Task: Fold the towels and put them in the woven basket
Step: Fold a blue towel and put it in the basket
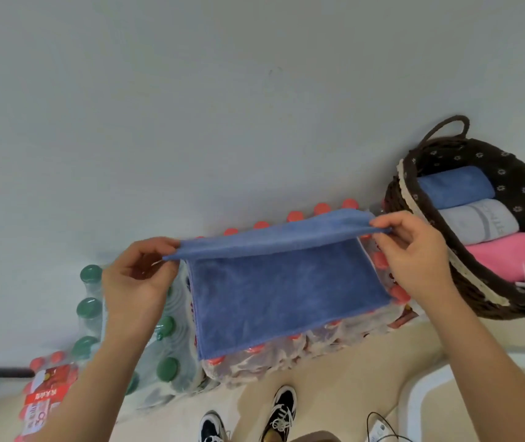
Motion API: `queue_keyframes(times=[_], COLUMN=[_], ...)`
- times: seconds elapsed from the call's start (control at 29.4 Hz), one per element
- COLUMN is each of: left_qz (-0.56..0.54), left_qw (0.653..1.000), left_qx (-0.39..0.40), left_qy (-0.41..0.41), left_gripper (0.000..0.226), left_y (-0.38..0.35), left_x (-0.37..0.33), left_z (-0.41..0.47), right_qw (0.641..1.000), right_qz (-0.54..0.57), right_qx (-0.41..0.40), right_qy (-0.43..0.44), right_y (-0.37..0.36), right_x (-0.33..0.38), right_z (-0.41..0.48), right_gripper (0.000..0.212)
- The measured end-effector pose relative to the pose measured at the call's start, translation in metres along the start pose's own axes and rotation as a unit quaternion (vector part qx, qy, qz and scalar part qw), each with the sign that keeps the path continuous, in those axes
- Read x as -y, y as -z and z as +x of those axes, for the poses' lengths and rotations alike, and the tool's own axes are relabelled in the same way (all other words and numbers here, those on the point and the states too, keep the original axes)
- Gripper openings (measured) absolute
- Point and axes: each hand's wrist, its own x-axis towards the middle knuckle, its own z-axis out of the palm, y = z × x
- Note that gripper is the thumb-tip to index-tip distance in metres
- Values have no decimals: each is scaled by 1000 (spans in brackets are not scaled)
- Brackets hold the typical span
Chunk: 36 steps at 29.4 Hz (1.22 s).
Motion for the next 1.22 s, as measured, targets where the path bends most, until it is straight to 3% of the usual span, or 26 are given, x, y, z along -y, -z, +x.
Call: queue_keyframes(times=[0.1, 0.27, 0.44, 0.58, 0.78, 0.88, 0.95, 1.09, 1.22], left_qz=[34, 67, 103, 212, 298, 327, 305, 193, 66], left_qw=[998, 993, 983, 954, 917, 897, 914, 970, 970], left_qx=[55, 99, 145, 181, 226, 262, 246, 138, 121], left_qy=[-12, -20, -44, -111, -137, -143, -103, 52, 202], left_gripper=[38, 26, 21, 19, 12, 21, 27, 34, 27], left_y=[14, 26, 31, 36, 40, 42, 40, 18, -8], left_x=[19, 40, 47, 57, 59, 55, 49, 34, 34], left_z=[-29, -72, -94, -99, -96, -93, -89, -65, -44], right_qw=[997, 976, 973, 966, 944, 937, 934, 946, 944], right_qz=[-73, -204, -210, -242, -320, -345, -355, -322, -319], right_qx=[15, -26, -72, -70, -38, -15, -18, -27, 72], right_qy=[-5, 70, 62, 67, 71, 49, 38, 23, 49], right_y=[7, 2, -1, -4, -6, -3, 0, -12, -59], right_x=[-23, -40, -41, -47, -51, -50, -44, -8, 23], right_z=[-35, -72, -81, -86, -93, -97, -98, -83, -63], right_gripper=[19, 20, 20, 22, 19, 17, 16, 23, 45])
